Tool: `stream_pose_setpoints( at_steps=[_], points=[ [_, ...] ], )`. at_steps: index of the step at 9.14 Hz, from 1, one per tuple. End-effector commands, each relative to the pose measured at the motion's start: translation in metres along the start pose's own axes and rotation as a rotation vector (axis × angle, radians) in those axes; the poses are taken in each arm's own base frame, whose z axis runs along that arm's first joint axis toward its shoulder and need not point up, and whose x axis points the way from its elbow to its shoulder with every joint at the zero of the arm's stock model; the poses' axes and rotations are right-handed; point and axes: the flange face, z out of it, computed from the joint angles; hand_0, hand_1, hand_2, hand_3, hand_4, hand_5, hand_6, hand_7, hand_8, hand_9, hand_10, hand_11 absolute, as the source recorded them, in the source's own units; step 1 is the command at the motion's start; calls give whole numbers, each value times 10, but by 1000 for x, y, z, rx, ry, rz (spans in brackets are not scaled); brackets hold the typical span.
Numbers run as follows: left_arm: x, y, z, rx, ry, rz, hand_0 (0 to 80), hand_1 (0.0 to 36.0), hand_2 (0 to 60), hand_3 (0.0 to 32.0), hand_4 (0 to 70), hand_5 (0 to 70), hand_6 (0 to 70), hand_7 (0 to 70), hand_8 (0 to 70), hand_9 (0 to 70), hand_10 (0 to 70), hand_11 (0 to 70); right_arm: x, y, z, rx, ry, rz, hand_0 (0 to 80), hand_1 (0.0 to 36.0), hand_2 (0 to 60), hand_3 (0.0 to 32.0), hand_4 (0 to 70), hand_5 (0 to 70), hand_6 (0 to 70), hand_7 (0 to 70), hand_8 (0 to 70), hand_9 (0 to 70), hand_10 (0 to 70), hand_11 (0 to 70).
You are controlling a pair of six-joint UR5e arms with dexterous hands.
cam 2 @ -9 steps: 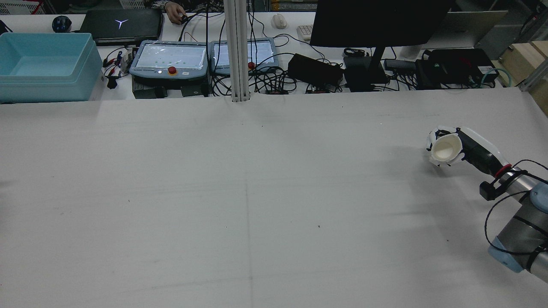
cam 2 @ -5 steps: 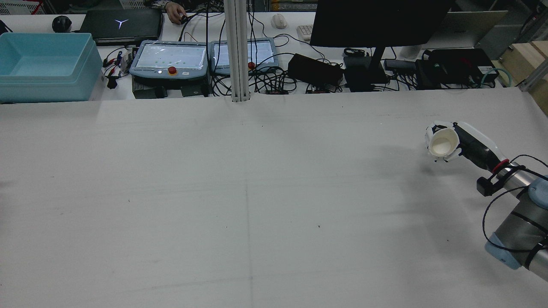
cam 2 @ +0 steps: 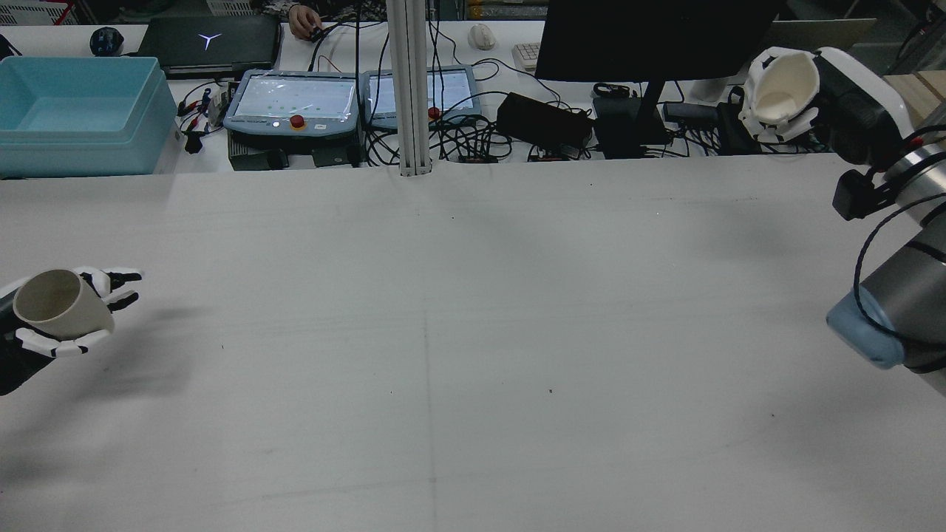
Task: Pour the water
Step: 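Lift the white cup with the right hand toward the beige cup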
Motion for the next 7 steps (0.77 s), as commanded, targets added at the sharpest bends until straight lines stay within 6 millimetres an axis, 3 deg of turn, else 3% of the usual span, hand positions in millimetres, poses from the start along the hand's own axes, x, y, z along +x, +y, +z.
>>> stream_pose_setpoints(
  at_steps=[1,2,3,4,5,6,7],
  points=[
    [-95,96,112,3,-109,-24,797,360,600,0,700,700,156,286,41,43,39,81,-49,110,49,-114,-99,-64,800,360,600,0,529,700,636,700,443,581,277,438],
    [-110,102,121,1,-130,-28,797,360,600,0,700,700,158,285,39,43,39,79,-35,151,59,-164,-90,-121,800,360,600,0,550,700,648,700,446,586,274,434],
    [-117,114,124,-5,-140,-32,797,360,600,0,700,700,162,282,35,42,39,79,0,191,61,-199,-74,-176,800,360,600,0,560,700,649,700,441,582,268,427],
    [-119,133,131,-25,-140,-42,800,360,600,0,700,700,166,282,34,42,40,82,50,227,53,-228,-41,-229,800,360,600,0,585,700,655,700,438,580,268,427],
    [-117,146,136,-25,-137,-64,800,360,600,0,700,700,169,293,35,44,40,82,96,251,42,-240,-2,-294,800,360,600,0,587,700,645,700,426,567,272,432],
    [-118,166,144,-23,-136,-83,800,360,600,0,700,700,189,327,37,51,40,81,133,274,37,-248,32,-335,800,360,600,0,578,700,632,700,416,555,270,429],
    [-118,184,152,-38,-133,-87,800,360,600,0,700,700,186,317,37,49,42,87,164,296,30,-265,60,-390,800,360,600,0,572,700,624,700,411,548,268,427]
  ],
)
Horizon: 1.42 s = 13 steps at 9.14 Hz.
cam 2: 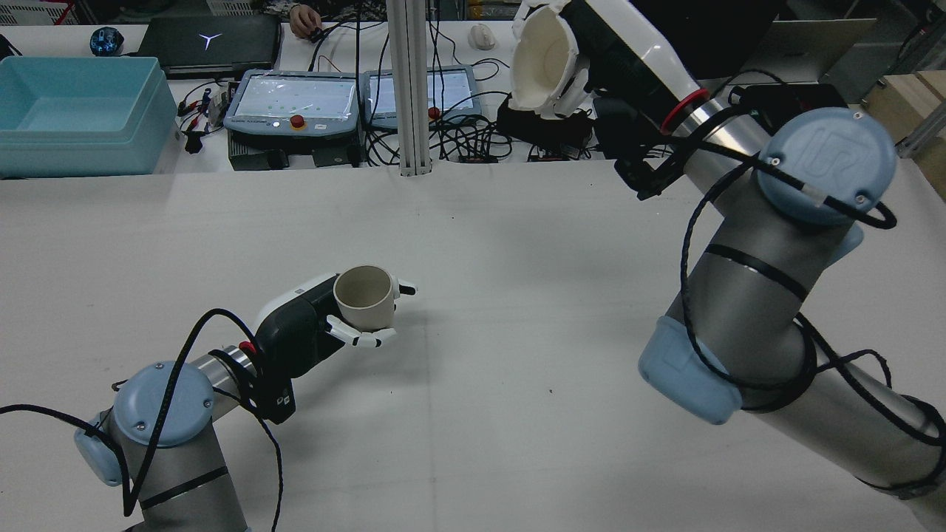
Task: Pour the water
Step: 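Tilt the white cup over the beige cup held by the left hand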
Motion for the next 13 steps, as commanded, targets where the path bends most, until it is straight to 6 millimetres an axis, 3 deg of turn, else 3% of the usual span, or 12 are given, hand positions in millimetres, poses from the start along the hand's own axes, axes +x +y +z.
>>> stream_pose_setpoints(
  at_steps=[1,2,3,7,8,9,10,11,12,13],
  points=[
    [-3,57,25,-26,1,-27,800,360,600,0,700,700,183,306,37,47,43,88,76,106,-8,-62,87,-154,800,360,600,0,574,700,610,700,398,533,263,421],
    [-5,64,29,-31,-1,-29,800,360,600,0,700,700,183,308,37,47,45,91,85,139,-10,-83,91,-177,800,360,600,0,568,700,599,700,390,523,255,411],
    [-4,65,28,-34,1,-29,800,360,600,0,700,700,184,308,38,47,46,93,93,159,-10,-94,99,-195,800,360,600,0,566,700,592,700,386,519,251,406],
    [-3,68,27,-38,3,-30,800,360,600,0,700,700,179,305,41,47,46,93,109,165,-13,-87,120,-252,800,360,600,0,546,700,569,700,373,505,250,405],
    [-4,65,26,-34,1,-29,800,360,600,0,700,700,178,302,41,46,46,93,91,165,-16,-92,87,-230,800,360,600,0,515,700,554,700,366,496,248,404],
    [0,62,25,-34,7,-28,800,360,600,0,700,700,175,299,41,45,48,95,62,151,-18,-77,29,-207,800,360,600,0,494,700,545,700,361,489,245,400],
    [4,48,21,-40,12,-30,800,360,600,0,700,700,174,296,41,45,48,93,35,119,-20,-40,-19,-174,800,360,600,0,474,700,537,700,359,486,248,403],
    [7,7,4,-33,7,-29,800,360,600,0,700,700,172,293,41,44,49,93,42,65,-35,23,-3,-43,800,360,600,0,467,700,544,700,365,494,261,421],
    [12,-44,-21,-20,8,-24,775,360,600,0,700,700,167,286,41,43,47,89,67,-7,-67,125,43,141,800,360,600,0,448,700,548,700,371,499,276,440],
    [24,-112,-63,8,13,-14,773,360,600,0,700,700,166,290,40,44,48,90,72,-72,-94,219,53,265,800,360,600,0,411,700,547,700,370,496,285,449]
  ],
)
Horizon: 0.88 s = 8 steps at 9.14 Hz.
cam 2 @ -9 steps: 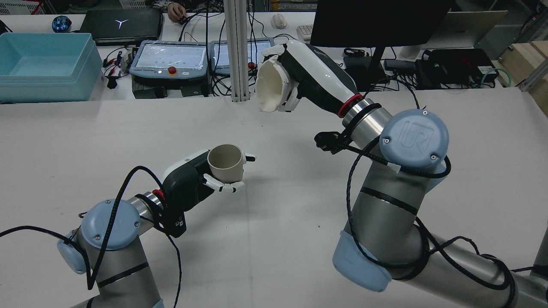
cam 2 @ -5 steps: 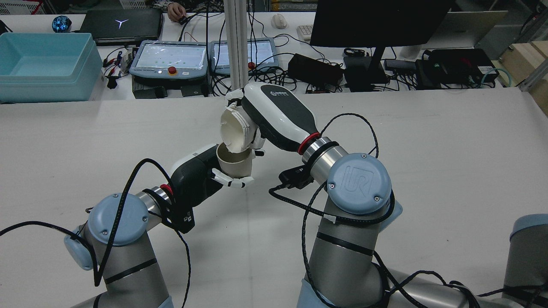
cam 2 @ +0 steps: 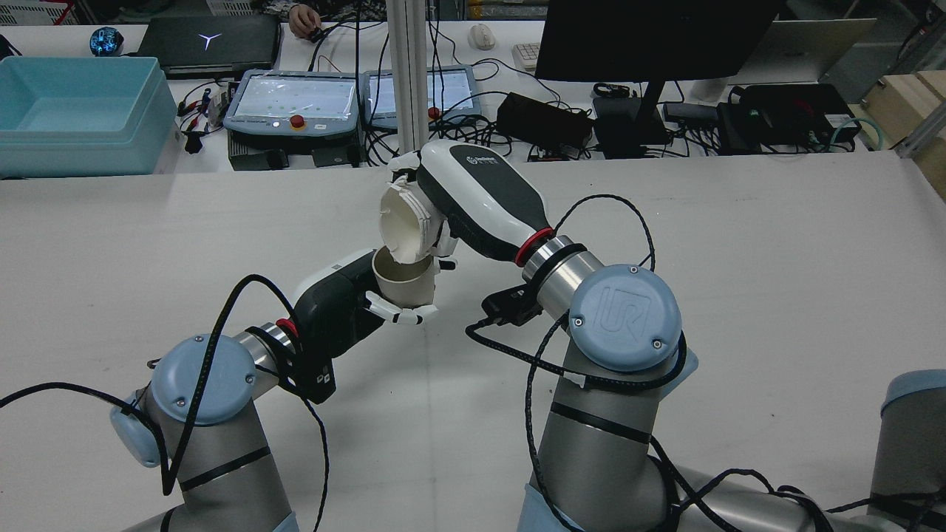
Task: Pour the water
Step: 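Turn the white cup upright and pull both hands apart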
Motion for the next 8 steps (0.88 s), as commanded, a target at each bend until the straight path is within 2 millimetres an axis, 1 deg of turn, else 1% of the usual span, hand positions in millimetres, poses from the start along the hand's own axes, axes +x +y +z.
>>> stream_pose_setpoints(
  at_steps=[1,2,3,4,5,6,7,8],
  points=[
    [44,-174,-124,66,23,27,696,355,600,0,700,700,162,288,42,46,51,93,13,-203,-80,270,22,376,800,360,593,0,387,700,546,700,371,494,289,454],
    [80,-210,-172,84,65,43,690,350,600,0,700,700,169,300,46,53,55,98,-6,-256,-97,299,14,412,800,360,574,0,328,700,527,700,364,480,298,464],
    [118,-227,-209,86,114,59,698,350,600,0,700,700,175,306,48,57,57,101,-23,-302,-110,297,-37,444,800,360,556,0,260,700,495,652,352,466,311,479],
    [160,-235,-240,70,163,81,698,350,600,0,700,700,179,312,51,60,58,103,-11,-350,-142,320,-79,491,800,360,550,0,218,700,488,630,353,467,332,503],
    [200,-238,-266,59,236,110,692,346,600,0,700,700,181,313,52,61,59,103,40,-396,-174,340,-83,562,800,360,546,0,209,700,497,633,360,476,348,521],
    [232,-233,-281,39,292,137,686,338,600,0,700,700,182,317,52,62,59,102,100,-443,-202,322,-99,618,773,359,548,0,207,700,501,635,367,486,365,542],
    [271,-233,-305,33,378,168,671,324,600,0,700,700,181,316,51,61,58,101,158,-487,-234,317,-90,636,677,345,551,0,195,700,501,634,390,520,391,574],
    [300,-232,-330,34,444,197,675,322,590,0,700,700,174,318,48,59,59,103,212,-531,-274,344,-75,630,650,341,572,0,195,700,511,649,403,537,394,577]
  ],
)
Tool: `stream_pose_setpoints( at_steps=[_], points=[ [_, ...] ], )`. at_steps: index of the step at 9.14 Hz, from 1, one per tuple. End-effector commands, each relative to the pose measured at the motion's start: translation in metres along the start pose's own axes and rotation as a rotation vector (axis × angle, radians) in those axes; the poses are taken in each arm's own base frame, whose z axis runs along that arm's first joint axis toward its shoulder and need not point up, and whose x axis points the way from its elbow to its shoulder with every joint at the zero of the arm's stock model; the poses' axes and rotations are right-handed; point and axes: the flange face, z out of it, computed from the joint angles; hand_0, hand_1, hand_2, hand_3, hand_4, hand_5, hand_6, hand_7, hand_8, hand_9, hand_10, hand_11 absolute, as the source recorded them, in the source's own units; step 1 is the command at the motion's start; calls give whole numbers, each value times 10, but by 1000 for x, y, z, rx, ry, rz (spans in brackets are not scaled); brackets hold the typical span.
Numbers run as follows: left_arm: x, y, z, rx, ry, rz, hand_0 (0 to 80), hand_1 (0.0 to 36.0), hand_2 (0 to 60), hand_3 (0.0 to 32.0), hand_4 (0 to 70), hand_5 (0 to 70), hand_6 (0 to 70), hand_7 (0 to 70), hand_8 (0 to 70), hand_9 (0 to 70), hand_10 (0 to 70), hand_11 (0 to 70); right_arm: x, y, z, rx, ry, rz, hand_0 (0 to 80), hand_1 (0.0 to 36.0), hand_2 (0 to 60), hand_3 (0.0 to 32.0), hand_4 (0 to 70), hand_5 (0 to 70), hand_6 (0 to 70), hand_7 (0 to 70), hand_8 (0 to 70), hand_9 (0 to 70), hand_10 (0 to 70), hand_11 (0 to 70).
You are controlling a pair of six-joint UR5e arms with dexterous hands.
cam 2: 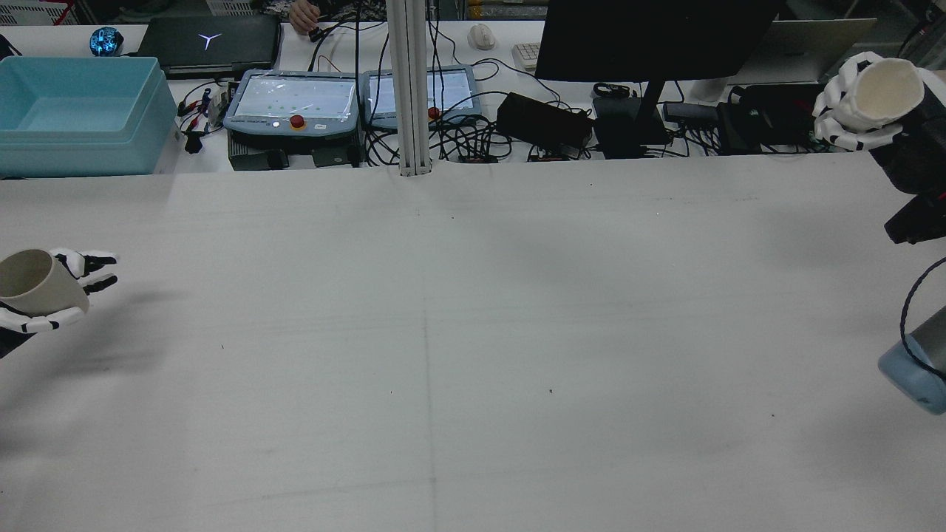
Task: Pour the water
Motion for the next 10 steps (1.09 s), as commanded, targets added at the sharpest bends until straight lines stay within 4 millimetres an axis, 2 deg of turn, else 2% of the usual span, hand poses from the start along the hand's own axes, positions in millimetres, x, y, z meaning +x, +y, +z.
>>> stream_pose_setpoints(
  at_steps=[1,2,3,4,5,6,7,8,9,10],
  points=[
    [104,-23,-49,-10,194,74,668,322,589,0,700,700,168,312,46,55,59,102,43,-232,-69,67,20,22,653,357,600,0,221,700,544,675,437,574,412,601],
    [105,-41,-64,11,197,77,677,322,587,0,700,700,173,314,46,55,59,103,60,-267,-55,76,22,18,637,360,600,0,283,700,586,679,473,607,436,635],
    [104,-57,-69,21,195,79,642,310,580,0,700,700,171,309,47,55,59,101,72,-293,-57,96,31,9,624,360,600,0,330,700,606,670,498,634,455,661],
    [103,-60,-71,24,195,79,631,301,574,0,700,700,169,309,46,55,58,99,71,-308,-69,118,26,0,616,360,600,0,361,700,612,660,504,640,455,660],
    [103,-71,-75,35,195,88,631,298,566,0,700,700,168,308,46,54,57,98,68,-310,-74,122,26,1,608,360,600,0,374,700,606,651,504,641,447,648],
    [102,-86,-81,45,194,90,626,293,556,0,700,700,164,304,44,53,56,96,64,-308,-79,113,26,15,620,310,568,0,379,700,515,587,442,564,374,546],
    [102,-101,-91,49,194,101,624,289,547,0,700,700,164,305,44,52,55,95,67,-299,-80,91,35,67,548,154,31,0,305,452,224,279,169,187,116,180],
    [101,-116,-100,59,191,118,616,281,532,0,700,700,160,300,42,50,54,92,67,-288,-73,65,34,92,507,101,0,0,226,107,92,77,28,7,9,17],
    [100,-128,-106,58,191,136,611,276,522,0,700,700,155,293,40,47,53,90,63,-274,-65,31,37,119,463,53,0,320,3,0,0,0,0,0,0,0],
    [99,-143,-114,66,188,153,606,268,510,0,700,700,153,292,41,49,53,89,52,-261,-59,2,23,128,446,41,0,320,0,0,0,0,0,0,0,0]
  ],
)
